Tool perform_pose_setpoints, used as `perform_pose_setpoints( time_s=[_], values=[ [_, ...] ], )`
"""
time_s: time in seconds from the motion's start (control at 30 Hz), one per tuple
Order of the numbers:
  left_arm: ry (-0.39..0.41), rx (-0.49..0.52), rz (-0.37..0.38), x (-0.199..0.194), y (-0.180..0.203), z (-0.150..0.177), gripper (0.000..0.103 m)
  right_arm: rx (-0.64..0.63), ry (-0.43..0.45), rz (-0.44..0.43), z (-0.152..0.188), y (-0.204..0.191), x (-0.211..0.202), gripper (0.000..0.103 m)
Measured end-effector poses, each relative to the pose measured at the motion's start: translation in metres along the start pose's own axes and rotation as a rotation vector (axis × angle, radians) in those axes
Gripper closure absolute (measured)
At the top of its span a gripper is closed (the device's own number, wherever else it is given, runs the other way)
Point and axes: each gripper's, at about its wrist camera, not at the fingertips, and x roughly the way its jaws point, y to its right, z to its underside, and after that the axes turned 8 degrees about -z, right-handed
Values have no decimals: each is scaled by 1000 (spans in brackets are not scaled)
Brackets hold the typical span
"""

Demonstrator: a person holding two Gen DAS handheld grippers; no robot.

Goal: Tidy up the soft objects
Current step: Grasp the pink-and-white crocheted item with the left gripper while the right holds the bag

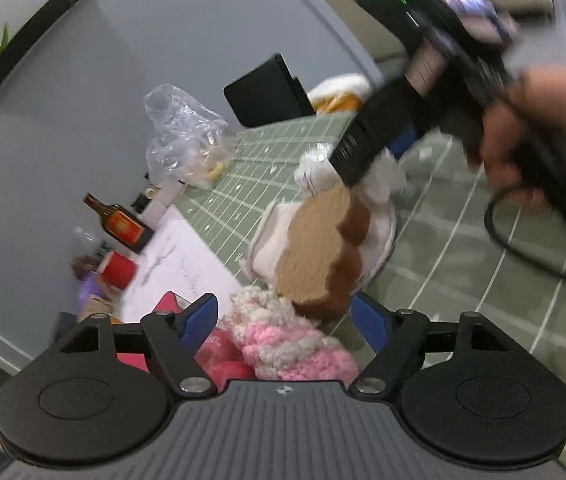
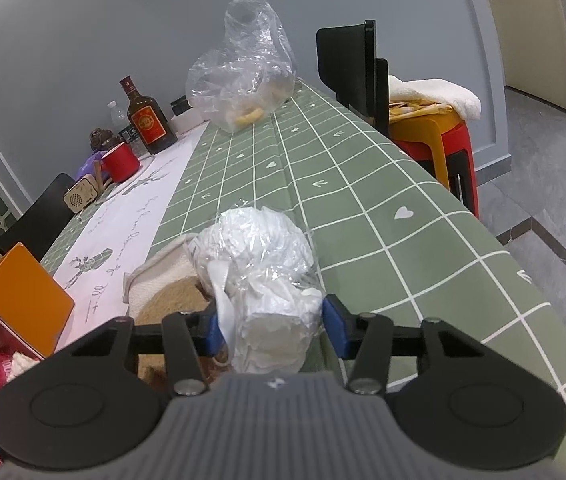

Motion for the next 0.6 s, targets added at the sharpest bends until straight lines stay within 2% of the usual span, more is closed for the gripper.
perform_pose_setpoints(
  time_s=[0.13, 0.27, 0.4, 0.6],
  values=[
    [-46, 73, -27, 8, 19, 4, 13, -1, -1, 1, 1, -1, 0, 53],
    [-64, 137, -135, 15, 31, 8, 13, -14, -1, 5, 2, -3, 0, 53],
    [-83, 158, -116, 23, 36, 10, 14, -11, -2, 4, 3, -3, 0, 53],
    [-73, 142, -115, 22, 34, 11, 43, -15, -1, 6, 2, -3, 0, 53]
  ],
)
